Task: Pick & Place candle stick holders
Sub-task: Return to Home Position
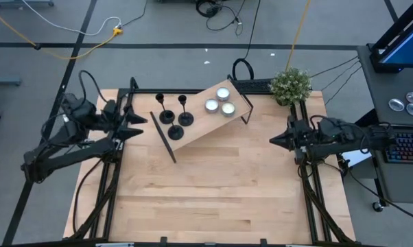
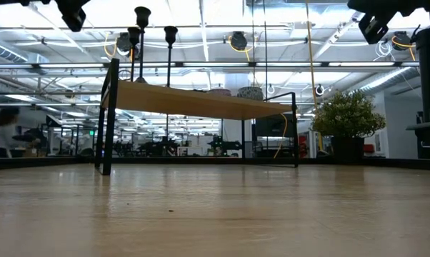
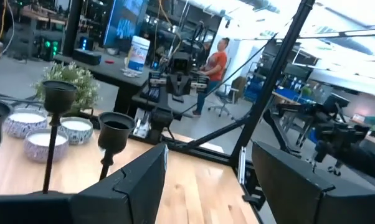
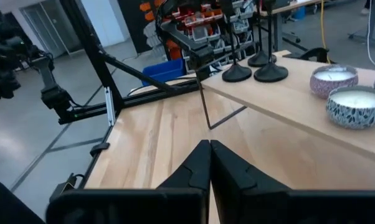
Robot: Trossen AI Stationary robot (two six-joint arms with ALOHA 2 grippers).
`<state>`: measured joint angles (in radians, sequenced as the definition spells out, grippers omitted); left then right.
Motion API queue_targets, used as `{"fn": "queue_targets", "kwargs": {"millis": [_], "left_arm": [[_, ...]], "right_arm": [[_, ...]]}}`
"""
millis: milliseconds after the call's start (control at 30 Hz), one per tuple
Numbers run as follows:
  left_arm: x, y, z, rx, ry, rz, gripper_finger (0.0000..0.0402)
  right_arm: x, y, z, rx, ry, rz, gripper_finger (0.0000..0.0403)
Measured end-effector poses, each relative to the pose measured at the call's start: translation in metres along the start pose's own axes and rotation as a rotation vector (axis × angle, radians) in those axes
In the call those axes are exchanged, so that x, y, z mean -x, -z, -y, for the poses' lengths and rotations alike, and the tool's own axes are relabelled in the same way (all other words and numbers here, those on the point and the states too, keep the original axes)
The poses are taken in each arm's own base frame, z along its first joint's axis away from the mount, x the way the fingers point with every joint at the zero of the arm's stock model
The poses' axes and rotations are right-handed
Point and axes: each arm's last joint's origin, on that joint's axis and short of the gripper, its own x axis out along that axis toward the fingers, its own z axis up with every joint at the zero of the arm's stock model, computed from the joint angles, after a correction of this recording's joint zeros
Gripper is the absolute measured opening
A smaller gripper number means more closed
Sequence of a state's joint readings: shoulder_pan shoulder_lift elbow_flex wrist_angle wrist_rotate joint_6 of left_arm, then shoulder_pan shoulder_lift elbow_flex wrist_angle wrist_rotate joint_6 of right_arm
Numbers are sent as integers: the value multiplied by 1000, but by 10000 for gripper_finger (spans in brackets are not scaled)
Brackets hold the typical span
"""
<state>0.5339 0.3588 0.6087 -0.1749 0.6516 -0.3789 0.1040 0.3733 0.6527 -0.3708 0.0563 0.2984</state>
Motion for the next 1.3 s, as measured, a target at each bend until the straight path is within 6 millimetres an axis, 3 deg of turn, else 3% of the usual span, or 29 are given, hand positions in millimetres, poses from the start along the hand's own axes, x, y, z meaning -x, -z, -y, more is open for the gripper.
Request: {"fn": "queue_targets", "kwargs": {"millis": [133,633,1133,1300], "left_arm": [[-9,12,0,1,29,17,241],[-32,33,30,-16,49,-73,241],[-3,38,38,-151,38,-62,241],[-1,60,30,-135,8,-65,241]], "right_arm": [[-1,2,1,-11,3,-9,0],[-1,2,1,-12,1,-7,0],[-1,8,2,-1,16,-66,0],[-1,10,3,-59,31,-89,0]]}}
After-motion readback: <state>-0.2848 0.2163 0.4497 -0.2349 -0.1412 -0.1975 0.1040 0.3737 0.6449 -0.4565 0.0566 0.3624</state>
